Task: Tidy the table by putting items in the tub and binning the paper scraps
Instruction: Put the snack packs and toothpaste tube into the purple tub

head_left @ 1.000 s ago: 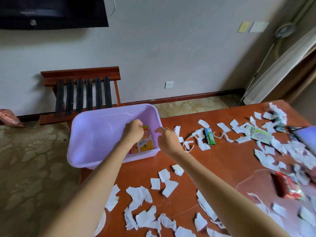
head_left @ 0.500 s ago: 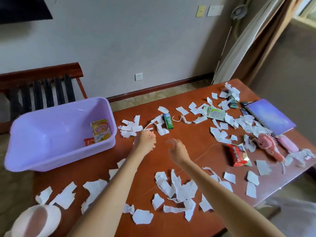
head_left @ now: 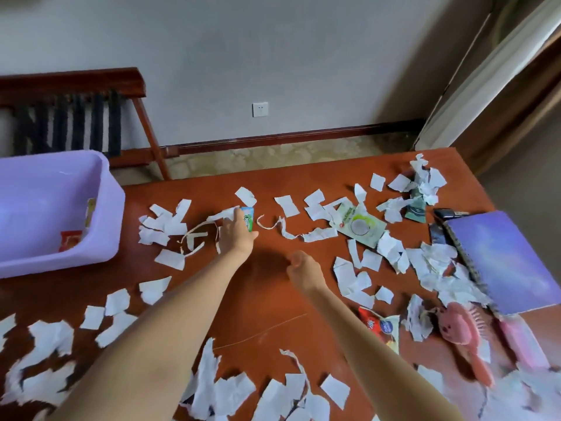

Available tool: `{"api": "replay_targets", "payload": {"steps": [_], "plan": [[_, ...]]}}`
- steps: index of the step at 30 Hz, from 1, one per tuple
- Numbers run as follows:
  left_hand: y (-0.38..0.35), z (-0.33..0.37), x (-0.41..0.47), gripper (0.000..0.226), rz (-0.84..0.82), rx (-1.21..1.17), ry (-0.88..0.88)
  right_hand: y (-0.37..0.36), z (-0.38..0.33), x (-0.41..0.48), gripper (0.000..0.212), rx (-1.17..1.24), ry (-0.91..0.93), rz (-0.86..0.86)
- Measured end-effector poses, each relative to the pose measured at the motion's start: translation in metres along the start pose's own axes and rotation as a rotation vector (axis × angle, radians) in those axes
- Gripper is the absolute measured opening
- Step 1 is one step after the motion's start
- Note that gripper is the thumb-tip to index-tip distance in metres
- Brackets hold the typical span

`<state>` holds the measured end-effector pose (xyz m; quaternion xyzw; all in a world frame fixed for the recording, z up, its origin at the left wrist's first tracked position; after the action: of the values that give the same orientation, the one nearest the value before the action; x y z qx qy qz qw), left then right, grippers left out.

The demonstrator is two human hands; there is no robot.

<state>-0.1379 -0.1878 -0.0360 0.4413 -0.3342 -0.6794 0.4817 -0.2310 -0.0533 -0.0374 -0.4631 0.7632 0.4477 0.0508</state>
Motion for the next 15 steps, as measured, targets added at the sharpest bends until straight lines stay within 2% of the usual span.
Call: {"api": "replay_targets", "payload": {"steps": [4,9,11,15], "plan": [[-0.001,0.013,0.004,0.058,0.043,0.115,0.025,0.010,0.005,0.014,0.037,0.009,0.045,-0.001],[-0.005,0.006,-0.010,0.048,-0.036,0.134,0.075,0.023,0.018,0.008,0.035,0.001,0.070,-0.030],[-0.004,0.000,-0.018,0.045,-0.082,-0.045,0.154,0.031,0.020,0.001,0.033,-0.007,0.105,-0.009],[-0.003,0.003,-0.074,0.031,-0.252,-0.636,0.356,0.047,0.031,-0.025,0.031,-0.022,0.108,0.070]]}}
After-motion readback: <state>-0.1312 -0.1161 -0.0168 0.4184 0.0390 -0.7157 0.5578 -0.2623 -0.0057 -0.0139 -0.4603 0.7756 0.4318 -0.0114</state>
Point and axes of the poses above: each hand's wrist, its own x-axis towards the middle knuckle, its own y-axis out of the back of the hand, z = x × y, the point moved 4 cm from there along x, towards the middle knuckle, and after that the axes turned 8 degrees about z, right-handed, at the moved point
